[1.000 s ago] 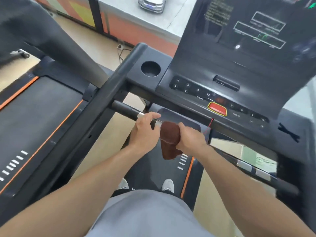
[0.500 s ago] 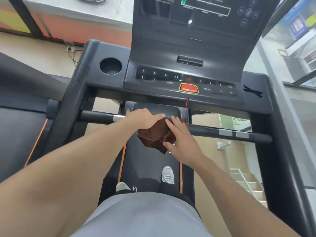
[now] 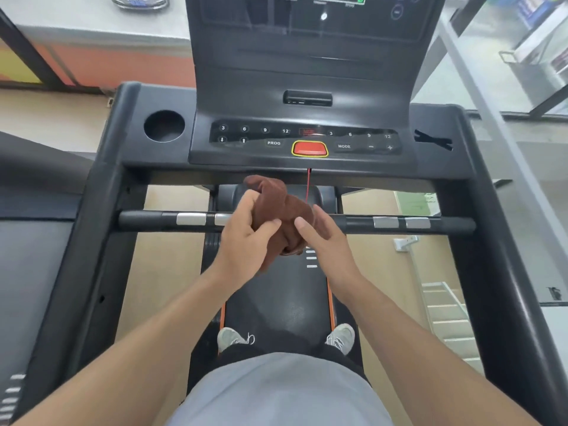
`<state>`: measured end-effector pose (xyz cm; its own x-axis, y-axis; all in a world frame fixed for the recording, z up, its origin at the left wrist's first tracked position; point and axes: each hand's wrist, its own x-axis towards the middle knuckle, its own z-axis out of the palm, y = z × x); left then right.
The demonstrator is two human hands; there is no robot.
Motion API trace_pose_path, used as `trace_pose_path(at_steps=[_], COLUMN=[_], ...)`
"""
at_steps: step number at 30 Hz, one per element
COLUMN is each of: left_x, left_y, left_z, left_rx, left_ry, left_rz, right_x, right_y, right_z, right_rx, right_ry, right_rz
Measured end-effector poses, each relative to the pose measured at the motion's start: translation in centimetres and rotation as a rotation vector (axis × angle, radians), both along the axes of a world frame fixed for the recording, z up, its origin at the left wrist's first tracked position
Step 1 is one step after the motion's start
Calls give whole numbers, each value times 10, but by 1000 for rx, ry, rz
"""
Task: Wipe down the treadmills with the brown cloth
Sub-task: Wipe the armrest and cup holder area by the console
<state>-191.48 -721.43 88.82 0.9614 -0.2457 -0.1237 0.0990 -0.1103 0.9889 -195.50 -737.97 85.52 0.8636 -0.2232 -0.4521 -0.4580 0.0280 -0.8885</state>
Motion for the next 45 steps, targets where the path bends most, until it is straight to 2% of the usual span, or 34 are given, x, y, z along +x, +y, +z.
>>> trace_pose_path(at_steps=[3,5,9,11,13,14,16,17,18,21,22,25,27,32,35,40,42,45], left_x=[-6,-11,-24,-25,-20,-13,2,7,10,13,15,21,24,32,36,47,47,44], left_y=[-24,-44,-95,-120,-138,-143,-139,-133,-128,-120,-119,-118,-112,-100,-106,-116,-118,-117], left_z=[23,28,36,37,20,3,-36,-53,-64,-72,-71,-68,-64,-57,-59,-49,-52,-59], left_rx=[-42,-65,-94,-159,-135,18,532,736,857,968,977,993,1011,1075,1170,1282,1344,1342], left_ry=[-39,-37,-59,-54,-71,-115,-203,-192,-153,-113,-111,-51,-23,-11,28,133,129,73], left_rz=[-42,-53,-29,-1,37,59,46,17,-14,-90,-106,-164,-262,-409,-407,-573,-642,-648], right_x=[-8,-15,-23,-21,-12,-6,2,5,7,13,15,28,42,71,79,68,65,64], right_y=[-20,-37,-80,-109,-144,-164,-199,-211,-218,-213,-207,-189,-180,-110,-85,-133,-165,-226], right_z=[15,27,51,58,54,47,33,28,23,11,3,-18,-22,-29,-30,-22,-18,-12], right_rx=[170,216,11,-99,-291,-467,-913,-1067,-1160,-1118,-1128,-1292,-1350,-1221,-1198,-1186,-1214,-1197], right_ry=[61,9,-226,-286,-228,-133,68,95,60,-80,-87,-65,-127,-246,-213,-83,23,290], right_rz=[125,57,-152,-153,-54,44,263,355,464,889,970,995,967,1024,1018,1051,1053,1083])
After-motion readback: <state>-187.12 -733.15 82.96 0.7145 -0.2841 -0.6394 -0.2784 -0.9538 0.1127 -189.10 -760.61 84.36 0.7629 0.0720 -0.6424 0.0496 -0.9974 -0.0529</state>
